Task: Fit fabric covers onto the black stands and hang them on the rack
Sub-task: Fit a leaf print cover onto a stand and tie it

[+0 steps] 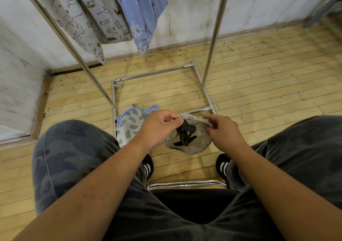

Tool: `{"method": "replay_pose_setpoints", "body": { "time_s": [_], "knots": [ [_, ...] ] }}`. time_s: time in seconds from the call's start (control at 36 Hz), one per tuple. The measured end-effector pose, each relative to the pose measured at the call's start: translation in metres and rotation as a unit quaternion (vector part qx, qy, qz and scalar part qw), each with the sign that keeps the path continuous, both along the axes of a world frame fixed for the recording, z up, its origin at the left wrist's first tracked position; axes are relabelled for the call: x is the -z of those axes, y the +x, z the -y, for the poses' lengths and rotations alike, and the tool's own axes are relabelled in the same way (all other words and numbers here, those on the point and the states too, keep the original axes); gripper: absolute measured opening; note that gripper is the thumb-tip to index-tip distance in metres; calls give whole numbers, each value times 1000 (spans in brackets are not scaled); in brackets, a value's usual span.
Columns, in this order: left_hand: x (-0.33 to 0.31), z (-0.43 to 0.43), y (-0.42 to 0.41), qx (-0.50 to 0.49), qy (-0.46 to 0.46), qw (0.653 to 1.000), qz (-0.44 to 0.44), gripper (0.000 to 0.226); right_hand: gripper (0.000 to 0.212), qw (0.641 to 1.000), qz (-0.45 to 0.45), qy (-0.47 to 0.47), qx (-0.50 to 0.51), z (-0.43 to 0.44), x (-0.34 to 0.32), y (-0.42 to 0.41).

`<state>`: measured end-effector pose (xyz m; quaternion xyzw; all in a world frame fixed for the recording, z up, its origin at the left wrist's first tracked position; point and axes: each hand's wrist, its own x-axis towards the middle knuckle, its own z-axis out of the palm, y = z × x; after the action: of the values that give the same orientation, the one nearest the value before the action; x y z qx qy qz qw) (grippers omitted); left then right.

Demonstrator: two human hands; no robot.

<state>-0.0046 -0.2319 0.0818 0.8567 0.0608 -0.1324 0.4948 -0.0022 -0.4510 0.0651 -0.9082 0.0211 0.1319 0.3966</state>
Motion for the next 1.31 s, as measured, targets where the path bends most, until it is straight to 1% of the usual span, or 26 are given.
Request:
{"method": "replay_pose_setpoints", "body": {
  "time_s": [0.14, 0.22, 0.28, 0.42, 0.47, 0.56, 0.61, 0.67, 0.92, 1.11, 1.22, 1.31],
  "knots": [
    [-3, 0, 0, -25, -9, 1000, 11, 12, 29, 998, 20, -16, 49, 1, -3, 0],
    [-3, 0, 1, -38, -10, 999, 18, 12, 20, 997, 33, -32, 65, 4, 1, 2],
    [-3, 0, 1, -41, -11, 999, 19, 12, 16, 996, 33, -16, 79, 5, 3, 3],
    [-3, 0, 0, -37, -8, 999, 24, 14, 17, 991, 5, 68, 119, 8, 8, 4],
    [-2, 0, 0, -35, -7, 999, 24, 14, 13, 990, -2, 89, 112, 8, 9, 4],
    [-1, 2, 0, -28, -8, 999, 26, 13, 22, 989, -11, 110, 103, 8, 10, 5],
    [0, 2, -1, -21, -9, 999, 27, 13, 17, 987, -22, 123, 106, 7, 8, 5],
    [1, 3, -1, -11, -8, 999, 29, 14, 18, 984, -27, 138, 107, 7, 7, 4],
    [9, 7, -4, 20, 19, 999, 32, 16, 18, 972, -2, 224, 74, 0, -5, 1],
    [15, 8, -5, 31, 55, 998, 27, 18, 16, 971, 20, 238, 23, -5, -9, -2],
    [17, 10, -5, 28, 69, 997, 21, 18, 16, 964, 3, 265, -9, -7, -10, -3],
    [18, 12, -5, 28, 82, 996, 15, 18, 19, 965, 6, 261, -37, -9, -11, -4]
  ]
}}
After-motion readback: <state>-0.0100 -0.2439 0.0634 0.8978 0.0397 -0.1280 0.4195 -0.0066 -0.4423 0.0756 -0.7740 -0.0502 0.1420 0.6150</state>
